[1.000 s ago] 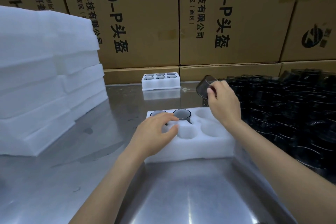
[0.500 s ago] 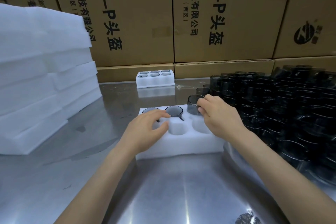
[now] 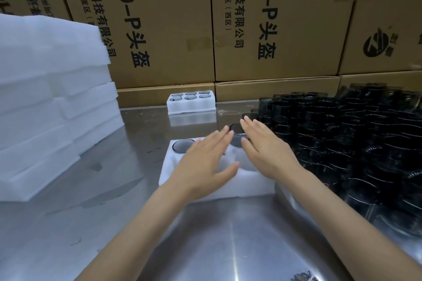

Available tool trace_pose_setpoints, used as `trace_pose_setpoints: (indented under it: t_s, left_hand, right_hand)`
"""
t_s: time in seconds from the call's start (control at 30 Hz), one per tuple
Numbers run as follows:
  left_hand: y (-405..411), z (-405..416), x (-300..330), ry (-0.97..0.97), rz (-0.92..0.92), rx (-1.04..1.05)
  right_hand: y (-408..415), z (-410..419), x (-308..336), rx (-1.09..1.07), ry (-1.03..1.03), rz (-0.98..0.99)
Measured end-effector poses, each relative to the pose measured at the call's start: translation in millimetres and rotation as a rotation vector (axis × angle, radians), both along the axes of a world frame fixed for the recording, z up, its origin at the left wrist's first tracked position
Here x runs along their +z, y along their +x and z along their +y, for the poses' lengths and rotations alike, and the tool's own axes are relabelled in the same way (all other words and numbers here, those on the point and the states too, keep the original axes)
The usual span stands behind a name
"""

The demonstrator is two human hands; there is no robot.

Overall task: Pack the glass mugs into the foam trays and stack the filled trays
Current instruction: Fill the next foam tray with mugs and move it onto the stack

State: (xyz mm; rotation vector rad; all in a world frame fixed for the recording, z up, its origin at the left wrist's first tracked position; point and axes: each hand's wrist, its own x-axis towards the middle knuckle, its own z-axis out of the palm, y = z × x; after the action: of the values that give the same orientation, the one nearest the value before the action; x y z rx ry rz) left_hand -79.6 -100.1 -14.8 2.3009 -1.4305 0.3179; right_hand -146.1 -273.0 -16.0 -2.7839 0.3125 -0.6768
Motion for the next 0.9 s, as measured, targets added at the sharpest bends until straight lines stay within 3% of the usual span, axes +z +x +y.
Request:
trace_pose_setpoints:
  t_s: [0.2,0.43,0.6,0.67,0.9]
  left_hand:
    - [9,-24,7,0.151,0.152,0.026]
    - [13,-26,5,0.224,0.155,0.095]
    - [6,-25,0,0.182,0.081,0.127]
    - [6,-25,-1,0.179,0.075,0.136]
    - [5,-24,0,0.184,0.116,0.152]
  right_hand:
    - [-1,0,2,-0.027,-0.025,0.102]
    - [0,3,6,-0.027,0.05,0.242]
    - [-2,1,4,-0.205,0.092,-0.058]
    - [-2,-4,5,-0.29,0.066,-0.08]
    - [14,-34,22,-0.568,0.0,0.218]
